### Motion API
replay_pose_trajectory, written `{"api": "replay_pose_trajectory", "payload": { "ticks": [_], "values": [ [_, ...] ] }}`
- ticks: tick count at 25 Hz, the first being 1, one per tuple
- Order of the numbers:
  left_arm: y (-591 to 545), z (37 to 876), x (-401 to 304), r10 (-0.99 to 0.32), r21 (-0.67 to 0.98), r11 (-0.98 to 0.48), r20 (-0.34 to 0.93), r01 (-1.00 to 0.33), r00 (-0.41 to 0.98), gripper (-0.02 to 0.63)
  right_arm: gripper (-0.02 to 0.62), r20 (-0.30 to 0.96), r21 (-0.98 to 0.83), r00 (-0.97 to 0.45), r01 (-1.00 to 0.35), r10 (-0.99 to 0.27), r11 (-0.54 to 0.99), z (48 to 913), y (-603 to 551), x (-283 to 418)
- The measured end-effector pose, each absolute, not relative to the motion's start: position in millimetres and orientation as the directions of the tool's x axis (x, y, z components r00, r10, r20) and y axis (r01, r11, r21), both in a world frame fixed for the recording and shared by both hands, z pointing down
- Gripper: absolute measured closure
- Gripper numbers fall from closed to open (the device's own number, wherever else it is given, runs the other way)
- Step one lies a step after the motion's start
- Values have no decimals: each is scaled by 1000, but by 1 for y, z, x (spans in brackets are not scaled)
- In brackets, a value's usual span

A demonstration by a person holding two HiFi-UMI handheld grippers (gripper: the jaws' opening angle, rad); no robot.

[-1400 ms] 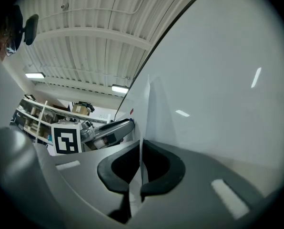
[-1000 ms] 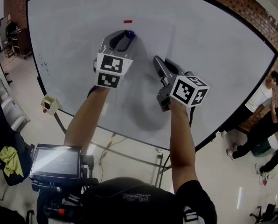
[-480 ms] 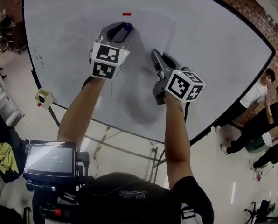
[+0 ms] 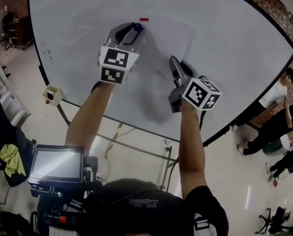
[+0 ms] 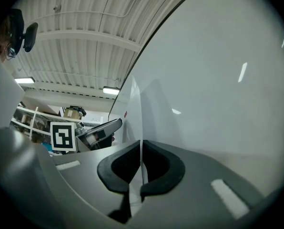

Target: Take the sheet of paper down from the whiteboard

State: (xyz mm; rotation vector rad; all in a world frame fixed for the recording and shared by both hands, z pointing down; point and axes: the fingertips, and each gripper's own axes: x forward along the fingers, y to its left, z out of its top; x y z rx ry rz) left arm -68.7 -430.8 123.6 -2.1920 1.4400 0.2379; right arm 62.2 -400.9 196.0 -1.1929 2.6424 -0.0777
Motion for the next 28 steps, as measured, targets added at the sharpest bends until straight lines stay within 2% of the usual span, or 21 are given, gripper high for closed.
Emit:
{"api": "replay_pose_trajectory", "payload": {
  "ticks": [10,19,25,28],
  "values": [
    [-404,171,-72,-832,-219,-379,-344,-899,435,482,581,-120,-173,-632,-747,-766,642,238,-364,71],
    [-405,282,-75,-879,-103,-410,-218,-906,423,482,581,-57,-230,-632,-745,-773,626,312,-371,64],
    [-398,325,-85,-898,-79,-394,-179,-916,401,482,581,-40,-246,-623,-752,-781,612,346,-377,55],
    [-375,331,-66,-908,-71,-378,-168,-923,385,482,581,-49,-236,-618,-756,-785,610,351,-358,75]
  ]
}}
